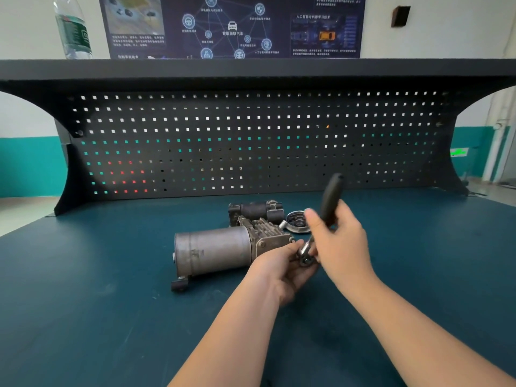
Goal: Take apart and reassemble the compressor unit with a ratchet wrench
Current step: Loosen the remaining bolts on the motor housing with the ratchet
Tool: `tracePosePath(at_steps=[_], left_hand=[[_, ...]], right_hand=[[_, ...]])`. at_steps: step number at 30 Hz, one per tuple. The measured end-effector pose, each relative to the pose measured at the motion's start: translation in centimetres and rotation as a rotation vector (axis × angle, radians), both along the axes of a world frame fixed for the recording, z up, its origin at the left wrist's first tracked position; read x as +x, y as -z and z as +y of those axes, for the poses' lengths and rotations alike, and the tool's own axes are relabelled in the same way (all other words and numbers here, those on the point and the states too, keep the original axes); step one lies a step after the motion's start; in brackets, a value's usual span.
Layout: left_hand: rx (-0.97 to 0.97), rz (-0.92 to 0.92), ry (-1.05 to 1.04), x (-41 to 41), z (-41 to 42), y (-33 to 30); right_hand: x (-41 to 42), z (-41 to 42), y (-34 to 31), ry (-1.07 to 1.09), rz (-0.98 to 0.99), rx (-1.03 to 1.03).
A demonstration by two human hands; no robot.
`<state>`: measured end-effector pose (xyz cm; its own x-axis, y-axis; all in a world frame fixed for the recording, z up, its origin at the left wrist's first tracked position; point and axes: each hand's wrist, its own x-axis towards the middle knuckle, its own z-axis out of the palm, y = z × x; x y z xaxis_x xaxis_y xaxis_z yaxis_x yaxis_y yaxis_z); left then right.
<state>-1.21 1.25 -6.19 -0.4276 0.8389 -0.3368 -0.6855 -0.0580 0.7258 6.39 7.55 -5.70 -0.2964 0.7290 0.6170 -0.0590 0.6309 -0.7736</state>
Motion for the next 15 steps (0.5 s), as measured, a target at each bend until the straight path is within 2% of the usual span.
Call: tracePosePath(at_steps=[1,4,5,6,7,8,11,12,13,15], left_hand=[[0.003,0.006,-0.006,0.0,0.1,0.0],[-0.007,0.015,-0.014,0.2,0.2,0.0],[-0.014,0.026,-0.01,0.2,0.2,0.0],[-0.021,0.042,-0.006,0.3,0.2,0.0],[-0.028,0.063,-0.001,0.3,0.3,0.0],[-0.035,0.088,-0.001,0.3,0.3,0.0],[-0.035,0.154,0.001,0.0,0.3,0.0],[-0.026,0.155,0.019,0.0,0.2,0.0],[-0.016,0.143,0.04,0.0,0.0,-0.1],[-0.005,0.107,0.048,0.0,-0.2,-0.3]], right_hand=[[0.0,0.3,0.0,-0.006,0.098,-0.21],[0.0,1.4,0.0,-0.141,0.484,-1.027],[-0.1,1.5,0.3,-0.162,0.543,-1.166],[-0.2,1.5,0.4,-0.167,0.55,-1.201],[-0.3,1.5,0.5,-0.16,0.508,-1.135],[-0.4,1.6,0.5,-0.137,0.428,-0.971],[0.1,1.0,0.0,-0.026,0.071,-0.153],[0.2,0.7,-0.1,-0.039,-0.035,0.059],[0.3,0.4,-0.1,-0.061,-0.102,0.196],[0.2,0.1,0.1,-0.062,-0.128,0.238]])
